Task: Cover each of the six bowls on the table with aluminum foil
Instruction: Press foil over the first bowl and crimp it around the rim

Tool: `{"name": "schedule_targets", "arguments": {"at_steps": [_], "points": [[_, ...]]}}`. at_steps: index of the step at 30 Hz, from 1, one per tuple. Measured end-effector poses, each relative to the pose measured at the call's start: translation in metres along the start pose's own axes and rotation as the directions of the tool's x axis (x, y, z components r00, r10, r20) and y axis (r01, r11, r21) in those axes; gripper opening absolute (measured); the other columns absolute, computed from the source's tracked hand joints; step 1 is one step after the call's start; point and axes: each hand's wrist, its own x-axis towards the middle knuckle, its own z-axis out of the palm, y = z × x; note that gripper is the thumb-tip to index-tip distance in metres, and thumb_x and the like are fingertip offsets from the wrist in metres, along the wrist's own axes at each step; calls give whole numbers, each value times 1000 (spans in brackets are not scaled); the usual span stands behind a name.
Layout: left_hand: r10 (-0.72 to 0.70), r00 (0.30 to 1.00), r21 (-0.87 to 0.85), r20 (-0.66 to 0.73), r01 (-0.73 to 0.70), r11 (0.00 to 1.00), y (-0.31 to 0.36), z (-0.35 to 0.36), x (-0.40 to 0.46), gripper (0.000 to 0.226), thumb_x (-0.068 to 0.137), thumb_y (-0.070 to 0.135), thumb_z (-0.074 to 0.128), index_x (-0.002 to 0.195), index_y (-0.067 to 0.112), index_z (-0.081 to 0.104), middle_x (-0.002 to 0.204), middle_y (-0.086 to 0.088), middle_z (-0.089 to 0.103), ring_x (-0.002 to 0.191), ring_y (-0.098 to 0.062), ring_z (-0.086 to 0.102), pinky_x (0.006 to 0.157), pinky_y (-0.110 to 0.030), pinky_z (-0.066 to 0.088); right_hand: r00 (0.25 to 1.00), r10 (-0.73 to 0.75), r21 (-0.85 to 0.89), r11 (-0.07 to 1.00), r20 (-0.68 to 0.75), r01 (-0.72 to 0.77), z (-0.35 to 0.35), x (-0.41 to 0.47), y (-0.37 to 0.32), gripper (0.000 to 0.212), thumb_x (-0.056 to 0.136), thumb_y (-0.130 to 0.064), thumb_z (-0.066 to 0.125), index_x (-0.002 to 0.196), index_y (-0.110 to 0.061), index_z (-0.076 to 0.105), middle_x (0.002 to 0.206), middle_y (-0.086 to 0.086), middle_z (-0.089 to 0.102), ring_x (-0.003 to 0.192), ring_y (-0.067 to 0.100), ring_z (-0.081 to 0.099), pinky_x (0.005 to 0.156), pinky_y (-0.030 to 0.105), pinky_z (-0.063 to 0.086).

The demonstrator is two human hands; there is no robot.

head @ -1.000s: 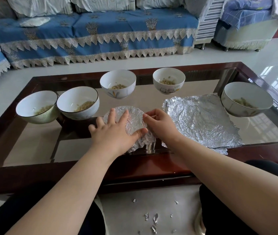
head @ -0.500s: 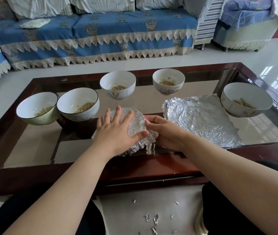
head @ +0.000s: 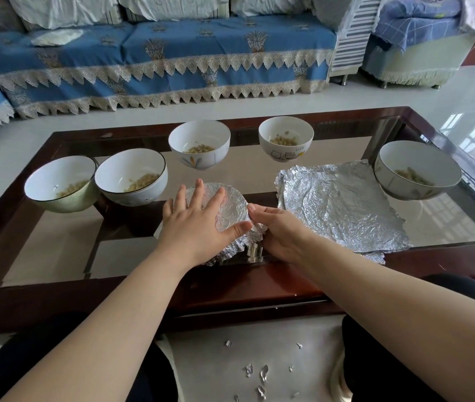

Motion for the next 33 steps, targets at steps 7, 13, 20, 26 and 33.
{"name": "schedule_targets", "arguments": {"at_steps": [7,13,20,26,33], "points": [[-10,1000,-4,2,10,1000,1,0,0,104,68,92,7,157,40,-1,166,-5,-13,152,-35,-10,120,-54,-1,990,-37,-42,999,-136,32,6,1,6,24,93,-16,61,101,6,64,99,18,69,85,27,66,84,37,55],[-21,1000,-4,1,21,1000,2,1,1,103,69,93,8,157,40,0,167,-6,-12,152,-36,-8,120,-55,0,975,-62,-216,976,-214,15,13,2,6,28,97,-27,57,89,-3,69,89,13,71,77,23,65,81,38,54],[-33,999,-11,-14,33,999,3,2,2,103,68,93,7,157,41,2,167,-6,-9,152,-35,-6,119,-55,1,951,-77,-369,928,-300,-42,17,5,4,36,99,-31,53,71,-12,67,68,5,63,58,16,56,62,30,50],[-43,999,-10,-18,43,999,4,3,2,105,66,94,5,157,41,3,167,-6,-8,152,-36,-5,119,-55,1,947,-110,-387,922,-303,-17,14,11,14,25,99,-30,53,82,-13,58,70,6,56,59,15,48,57,29,43],[-55,998,-12,-25,55,998,5,4,3,108,63,93,1,157,40,4,167,-7,-7,152,-36,-4,119,-54,2,919,-227,-475,879,-322,51,18,15,18,13,95,-20,58,88,-11,62,76,9,64,64,20,54,65,37,48]]}}
